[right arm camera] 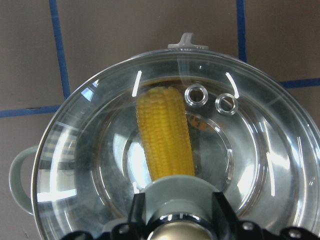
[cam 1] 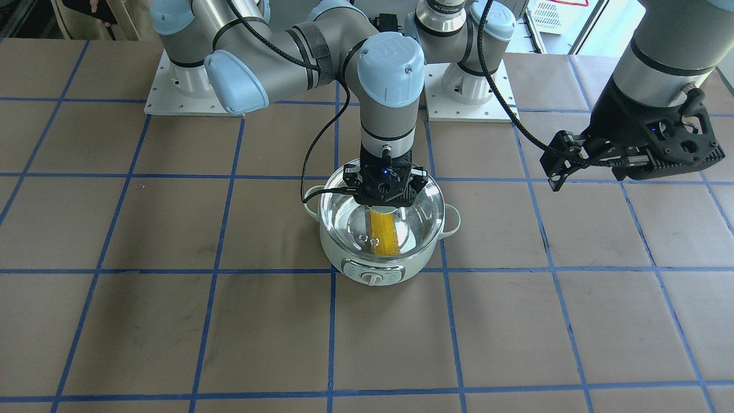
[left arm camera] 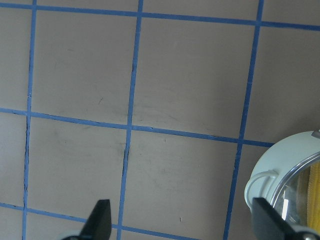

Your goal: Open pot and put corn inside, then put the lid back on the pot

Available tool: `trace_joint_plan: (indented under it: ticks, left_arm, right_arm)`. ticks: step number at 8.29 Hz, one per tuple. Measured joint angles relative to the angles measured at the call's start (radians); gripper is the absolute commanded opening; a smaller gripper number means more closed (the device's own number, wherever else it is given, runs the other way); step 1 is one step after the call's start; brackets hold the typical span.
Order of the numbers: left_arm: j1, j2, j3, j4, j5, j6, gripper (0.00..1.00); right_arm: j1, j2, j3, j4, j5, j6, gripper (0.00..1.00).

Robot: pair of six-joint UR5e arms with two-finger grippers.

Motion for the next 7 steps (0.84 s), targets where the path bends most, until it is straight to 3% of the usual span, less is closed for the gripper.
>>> trace_joint_plan:
  ticks: [2,4,7]
  left_arm:
    - [0.000,-0.007,0.002,-0.001,0.004,0.000,1.00]
    - [0.000,-0.008,0.002,-0.001,0.005,0.000,1.00]
    - [0.000,-0.007,0.000,-0.002,0.005,0.000,1.00]
  right_arm:
    - [0.000,0.007,0.000,-0.004,0.000,0.000,0.51]
    - [0.000,0.009,-0.001,-0.006,-0.001,0.002,1.00]
    - [-0.005,-0.005,-0.003,-0.014,-0.004,0.036,1.00]
